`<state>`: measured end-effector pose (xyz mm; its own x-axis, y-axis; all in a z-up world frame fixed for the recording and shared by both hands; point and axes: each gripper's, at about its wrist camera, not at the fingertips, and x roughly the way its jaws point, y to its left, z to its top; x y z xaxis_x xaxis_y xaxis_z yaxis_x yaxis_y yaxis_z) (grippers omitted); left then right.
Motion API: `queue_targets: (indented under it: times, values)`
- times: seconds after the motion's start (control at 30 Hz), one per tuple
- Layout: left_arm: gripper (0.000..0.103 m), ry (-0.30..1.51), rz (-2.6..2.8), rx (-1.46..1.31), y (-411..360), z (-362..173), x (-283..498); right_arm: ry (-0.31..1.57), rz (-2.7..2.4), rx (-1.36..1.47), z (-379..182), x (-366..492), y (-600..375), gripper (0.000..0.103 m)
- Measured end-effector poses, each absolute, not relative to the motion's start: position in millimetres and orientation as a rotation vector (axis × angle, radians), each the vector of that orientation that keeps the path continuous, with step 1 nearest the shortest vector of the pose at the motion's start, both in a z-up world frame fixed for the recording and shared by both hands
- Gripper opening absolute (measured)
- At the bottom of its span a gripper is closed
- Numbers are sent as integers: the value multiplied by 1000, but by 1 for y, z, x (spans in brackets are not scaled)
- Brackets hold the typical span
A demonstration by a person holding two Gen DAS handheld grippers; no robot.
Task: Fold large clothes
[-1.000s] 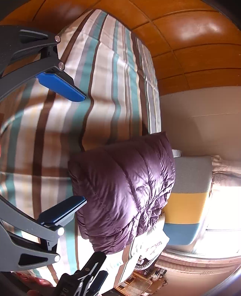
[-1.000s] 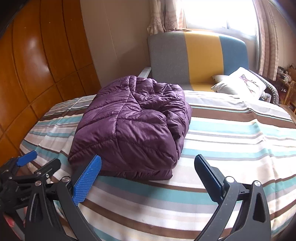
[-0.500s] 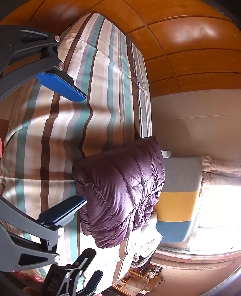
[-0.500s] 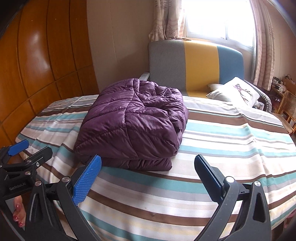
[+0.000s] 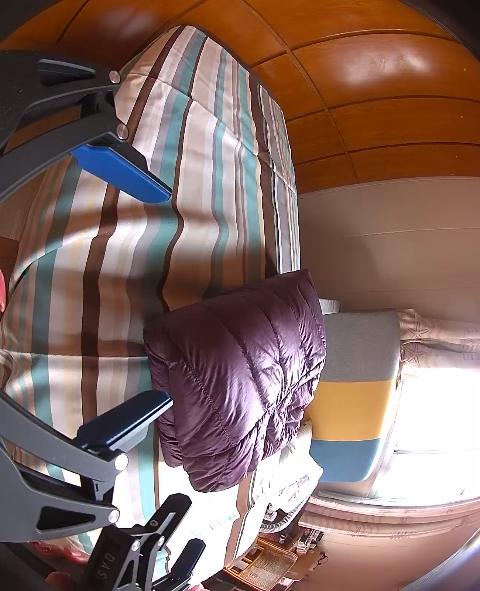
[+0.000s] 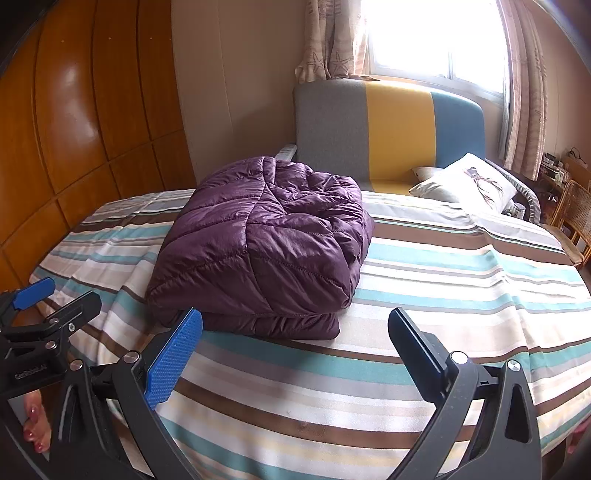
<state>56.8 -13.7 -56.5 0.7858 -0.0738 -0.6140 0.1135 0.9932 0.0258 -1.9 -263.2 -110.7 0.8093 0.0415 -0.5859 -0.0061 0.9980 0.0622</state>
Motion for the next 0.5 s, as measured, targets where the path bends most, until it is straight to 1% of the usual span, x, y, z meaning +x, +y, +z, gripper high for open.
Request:
queue_targets:
  times: [0.5]
  values:
    - [101, 671, -102, 66, -14, -60, 58, 634, 26, 57, -113, -1, -261, 100]
